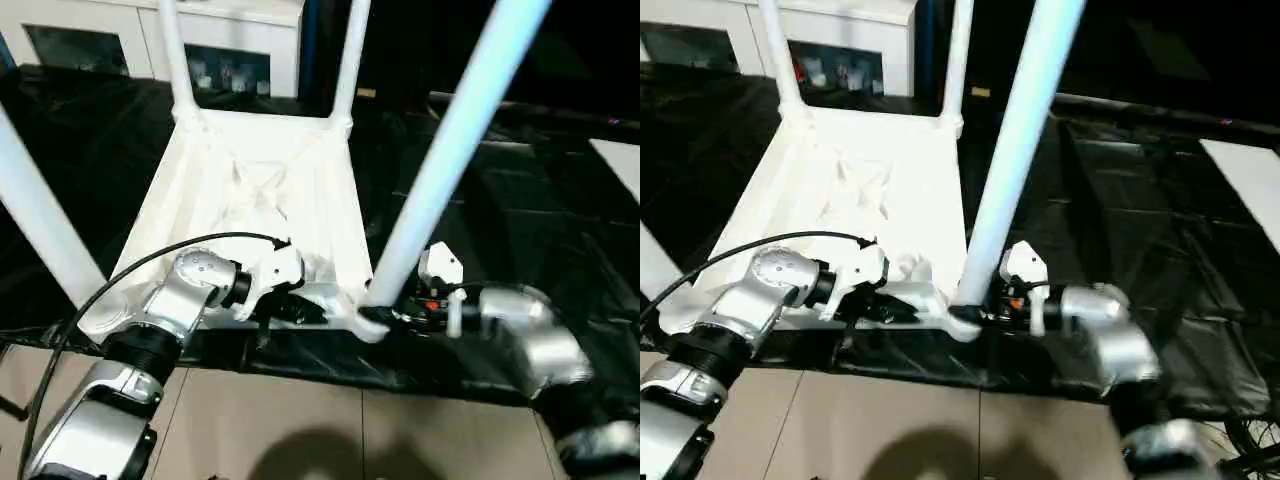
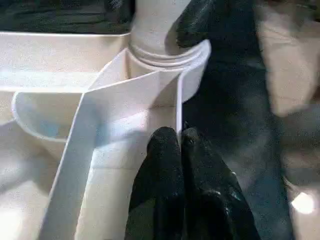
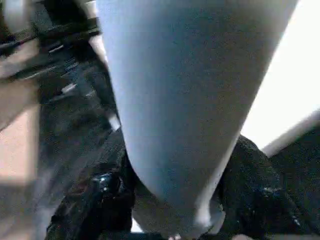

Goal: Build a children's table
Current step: Rotate leg to tighten

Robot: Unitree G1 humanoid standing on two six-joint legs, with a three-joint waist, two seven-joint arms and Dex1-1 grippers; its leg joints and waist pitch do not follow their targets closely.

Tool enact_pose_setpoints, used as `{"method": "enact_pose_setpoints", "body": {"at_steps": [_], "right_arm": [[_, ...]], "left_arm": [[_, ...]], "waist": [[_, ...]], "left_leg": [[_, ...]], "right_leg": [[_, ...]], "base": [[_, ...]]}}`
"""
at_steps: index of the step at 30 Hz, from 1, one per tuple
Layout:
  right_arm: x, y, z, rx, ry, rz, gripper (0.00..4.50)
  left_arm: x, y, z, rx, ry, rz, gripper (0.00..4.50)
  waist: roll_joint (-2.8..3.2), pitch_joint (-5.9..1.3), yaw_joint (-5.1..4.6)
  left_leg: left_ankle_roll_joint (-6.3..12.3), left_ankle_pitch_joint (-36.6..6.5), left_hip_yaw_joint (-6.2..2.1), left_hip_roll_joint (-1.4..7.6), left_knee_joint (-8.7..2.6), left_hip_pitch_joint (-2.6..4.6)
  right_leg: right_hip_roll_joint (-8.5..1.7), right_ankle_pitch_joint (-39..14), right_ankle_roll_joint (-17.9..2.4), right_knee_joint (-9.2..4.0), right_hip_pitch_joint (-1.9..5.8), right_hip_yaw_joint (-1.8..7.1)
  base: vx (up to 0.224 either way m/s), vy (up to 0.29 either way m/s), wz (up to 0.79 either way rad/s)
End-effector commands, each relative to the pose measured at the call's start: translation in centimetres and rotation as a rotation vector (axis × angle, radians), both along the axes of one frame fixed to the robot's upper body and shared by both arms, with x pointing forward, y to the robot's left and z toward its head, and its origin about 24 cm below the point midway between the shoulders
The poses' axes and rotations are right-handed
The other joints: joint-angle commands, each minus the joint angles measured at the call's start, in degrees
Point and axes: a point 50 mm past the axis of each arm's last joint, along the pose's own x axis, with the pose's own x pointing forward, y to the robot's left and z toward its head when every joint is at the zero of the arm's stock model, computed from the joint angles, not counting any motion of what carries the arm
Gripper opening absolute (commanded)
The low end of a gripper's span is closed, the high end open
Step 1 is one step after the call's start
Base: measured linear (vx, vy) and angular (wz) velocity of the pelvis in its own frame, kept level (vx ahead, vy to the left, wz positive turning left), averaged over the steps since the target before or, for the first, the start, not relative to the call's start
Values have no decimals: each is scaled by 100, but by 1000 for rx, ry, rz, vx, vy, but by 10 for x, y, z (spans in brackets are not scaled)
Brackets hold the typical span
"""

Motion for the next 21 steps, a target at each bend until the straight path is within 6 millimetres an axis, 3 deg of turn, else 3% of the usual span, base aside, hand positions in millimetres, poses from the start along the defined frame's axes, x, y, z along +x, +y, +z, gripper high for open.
{"method": "enact_pose_setpoints", "body": {"at_steps": [1,3,5,8,11,12,13,16,19,21], "right_arm": [[-5,13,-28,-38,84,-168,200],[-3,21,-35,-37,104,-279,199],[1,34,-39,-53,114,-368,197],[8,53,-41,-76,126,-468,197],[8,83,-28,-53,49,-358,197],[9,82,-27,-46,35,-357,253],[9,82,-26,-43,32,-358,267],[12,72,-20,23,20,-391,288],[14,51,-17,38,-13,-390,317],[15,38,-14,46,-32,-374,323]], "left_arm": [[-5,-24,-19,21,31,91,0],[-5,-37,-22,9,32,140,0],[-6,-53,-24,-8,31,173,0],[-7,-71,-26,-1,24,199,0],[-6,-78,-26,15,-3,204,0],[-6,-77,-26,12,-3,199,0],[-6,-77,-26,11,-3,199,0],[-6,-71,-24,7,-7,192,0],[-4,-58,-22,0,-11,187,0],[-5,-51,-20,-14,-16,158,0]], "waist": [[5,-191,-17],[14,-188,-42],[2,-174,-116],[15,-154,-241],[82,-131,-366],[101,-117,-392],[123,-113,-441],[147,-117,-502],[90,-122,-508],[104,-161,-513]], "left_leg": [[-117,-2320,27,19,-419,85],[-184,-2458,-4,13,-437,77],[-258,-2795,-58,-18,-455,66],[-304,-3251,-117,-50,-436,112],[-217,-3879,-228,-60,-467,178],[-199,-4041,-250,-52,-472,234],[-171,-4199,-287,-45,-505,244],[-133,-4156,-295,-17,-575,191],[-117,-3844,-263,-50,-524,178],[-89,-3564,-273,-27,-556,77]], "right_leg": [[-88,-2500,-932,-455,90,88],[-90,-2779,-789,-483,83,74],[-68,-3286,-512,-562,62,22],[-49,-3713,-360,-649,-17,-44],[-44,-3907,-195,-845,39,-255],[-50,-3853,-232,-879,28,-303],[-52,-3694,-287,-902,91,-373],[-130,-3360,-414,-879,212,-417],[-214,-3610,-452,-891,156,-352],[-228,-3286,-556,-793,220,-281]], "base": [[-51,-2,1],[-54,3,-4],[-52,9,-7],[-59,16,-6],[-67,37,-8],[0,0,0],[0,0,0],[0,0,0],[0,0,0],[0,0,0]]}}
